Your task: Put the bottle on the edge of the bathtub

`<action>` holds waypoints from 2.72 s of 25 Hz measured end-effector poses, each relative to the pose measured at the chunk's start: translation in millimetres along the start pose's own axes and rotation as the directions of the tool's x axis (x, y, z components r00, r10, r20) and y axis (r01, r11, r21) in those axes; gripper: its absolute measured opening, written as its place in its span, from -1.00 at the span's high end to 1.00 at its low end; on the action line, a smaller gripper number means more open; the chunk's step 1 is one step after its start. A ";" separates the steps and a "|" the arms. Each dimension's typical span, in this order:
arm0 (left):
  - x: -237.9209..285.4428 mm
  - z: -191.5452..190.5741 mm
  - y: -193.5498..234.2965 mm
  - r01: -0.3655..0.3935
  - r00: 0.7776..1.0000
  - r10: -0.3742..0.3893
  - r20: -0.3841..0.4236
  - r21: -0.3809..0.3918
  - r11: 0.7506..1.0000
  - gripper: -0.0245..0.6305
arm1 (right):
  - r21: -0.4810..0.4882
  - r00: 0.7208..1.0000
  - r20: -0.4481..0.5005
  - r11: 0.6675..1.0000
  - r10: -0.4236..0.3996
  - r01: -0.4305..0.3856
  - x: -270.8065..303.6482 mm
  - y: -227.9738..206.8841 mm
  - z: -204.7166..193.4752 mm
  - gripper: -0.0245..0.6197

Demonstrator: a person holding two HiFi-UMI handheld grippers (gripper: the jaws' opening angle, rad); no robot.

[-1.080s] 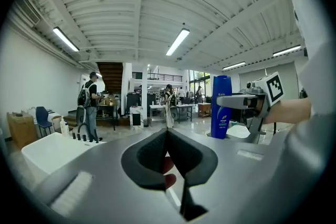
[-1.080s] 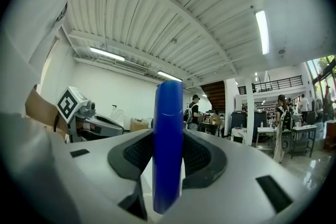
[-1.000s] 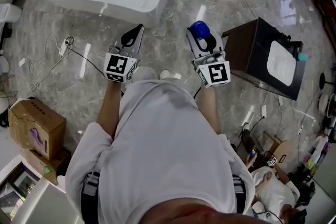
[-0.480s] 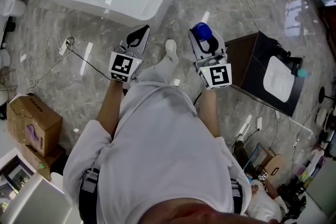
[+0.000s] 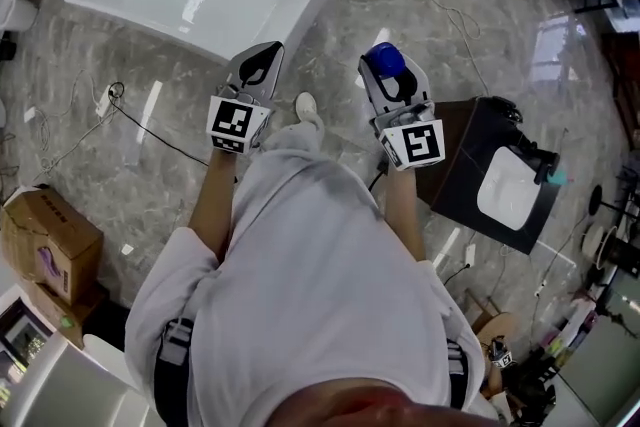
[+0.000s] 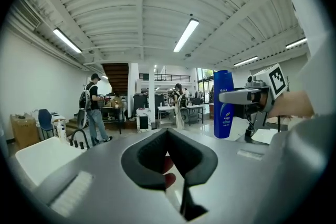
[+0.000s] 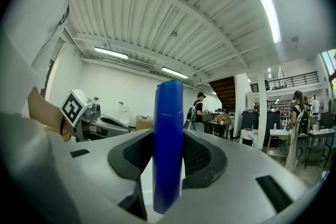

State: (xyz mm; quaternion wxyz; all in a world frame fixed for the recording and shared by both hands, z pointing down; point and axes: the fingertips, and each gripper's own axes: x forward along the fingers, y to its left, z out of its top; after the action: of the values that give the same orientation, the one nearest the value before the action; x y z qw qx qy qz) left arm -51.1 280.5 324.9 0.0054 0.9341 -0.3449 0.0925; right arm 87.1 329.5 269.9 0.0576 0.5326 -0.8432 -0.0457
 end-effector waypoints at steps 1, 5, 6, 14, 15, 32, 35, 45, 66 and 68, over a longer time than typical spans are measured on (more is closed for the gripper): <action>12.0 3.0 6.2 -0.010 1.000 0.010 0.004 -0.006 1.000 0.93 | -0.001 1.000 -0.004 1.000 0.013 -0.013 8.9 -10.4 -1.6 0.45; 57.6 12.3 31.4 -0.051 0.998 0.052 0.018 -0.034 0.998 0.93 | 0.010 0.998 -0.013 0.998 0.063 -0.063 43.6 -52.6 -9.5 0.45; 67.5 13.5 37.8 -0.059 0.998 0.060 0.020 -0.045 0.997 0.93 | 0.015 0.997 -0.017 0.997 0.075 -0.075 52.4 -61.3 -11.9 0.45; 124.2 23.3 73.6 -0.094 0.995 0.095 0.016 -0.062 0.994 0.93 | 0.067 0.990 -0.025 0.988 0.140 -0.138 111.4 -127.0 -26.4 0.45; 129.0 25.8 78.9 -0.104 0.994 0.106 0.022 -0.071 0.992 0.93 | 0.073 0.989 -0.027 0.987 0.148 -0.145 118.9 -134.9 -28.6 0.45; 253.5 44.5 197.8 -0.372 0.912 0.379 0.156 -0.073 0.925 0.93 | 0.113 0.941 0.065 0.934 0.333 -0.338 309.6 -258.1 -62.8 0.45; 285.5 43.8 219.9 -0.409 0.895 0.417 0.160 -0.082 0.909 0.93 | 0.102 0.918 0.101 0.914 0.384 -0.394 347.6 -277.2 -69.3 0.45; 377.1 -11.3 291.2 -0.469 0.870 0.481 0.111 -0.118 0.875 0.93 | 0.072 0.842 0.134 0.842 0.523 -0.535 478.6 -310.2 -126.5 0.45; 461.6 -209.8 401.6 -0.562 0.822 0.569 -0.021 -0.195 0.804 0.93 | 0.067 0.787 0.173 0.790 0.593 -0.610 675.0 -296.2 -346.8 0.45; 467.7 -229.7 409.6 -0.560 0.823 0.567 -0.023 -0.196 0.805 0.93 | 0.064 0.792 0.168 0.795 0.587 -0.603 685.4 -291.4 -368.2 0.45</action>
State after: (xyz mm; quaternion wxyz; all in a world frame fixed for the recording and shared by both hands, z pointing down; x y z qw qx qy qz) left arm -5.8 -315.6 611.3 0.0623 0.7861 -0.6138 0.0388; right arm 109.0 -420.4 627.0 -0.0206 0.2375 -0.9711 -0.0141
